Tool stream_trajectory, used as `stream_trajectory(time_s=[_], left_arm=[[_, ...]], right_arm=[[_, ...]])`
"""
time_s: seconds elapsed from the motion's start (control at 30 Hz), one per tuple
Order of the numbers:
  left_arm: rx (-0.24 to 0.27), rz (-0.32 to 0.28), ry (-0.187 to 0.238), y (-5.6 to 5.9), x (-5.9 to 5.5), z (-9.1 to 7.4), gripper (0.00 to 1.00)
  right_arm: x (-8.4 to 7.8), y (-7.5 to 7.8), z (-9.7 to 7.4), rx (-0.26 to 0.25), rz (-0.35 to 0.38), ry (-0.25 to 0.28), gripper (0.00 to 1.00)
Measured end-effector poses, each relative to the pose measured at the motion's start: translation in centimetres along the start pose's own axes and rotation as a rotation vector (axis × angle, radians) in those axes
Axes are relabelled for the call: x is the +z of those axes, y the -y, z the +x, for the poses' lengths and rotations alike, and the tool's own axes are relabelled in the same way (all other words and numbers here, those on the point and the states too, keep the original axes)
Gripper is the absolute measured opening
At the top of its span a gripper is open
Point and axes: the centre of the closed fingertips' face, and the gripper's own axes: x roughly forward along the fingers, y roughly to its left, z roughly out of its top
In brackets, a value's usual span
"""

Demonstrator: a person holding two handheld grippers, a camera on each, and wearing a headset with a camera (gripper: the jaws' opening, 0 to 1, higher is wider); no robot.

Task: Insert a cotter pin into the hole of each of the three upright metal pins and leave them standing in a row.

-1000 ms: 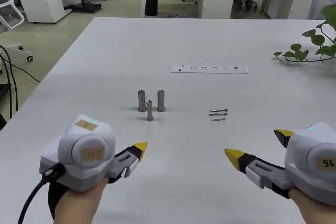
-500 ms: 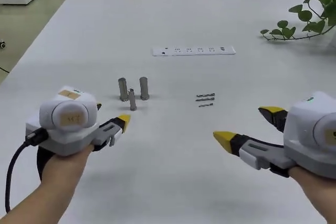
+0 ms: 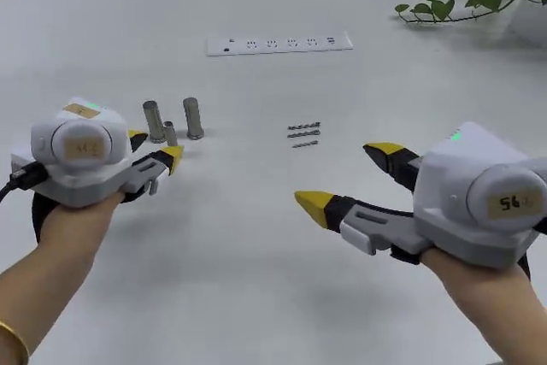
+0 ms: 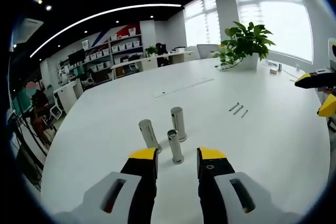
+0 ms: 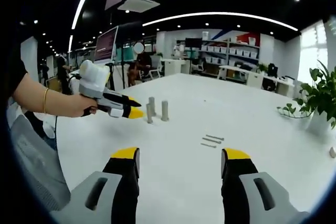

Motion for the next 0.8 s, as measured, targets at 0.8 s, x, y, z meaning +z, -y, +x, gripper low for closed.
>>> stream_trajectory(time_s=[0.8], left_arm=[[-0.066,0.049,-0.017,0.1,-0.6,3.3,0.07]], right_arm=[[-3.0,2.1,1.0,-0.068,0.125,-0.043,0.6]])
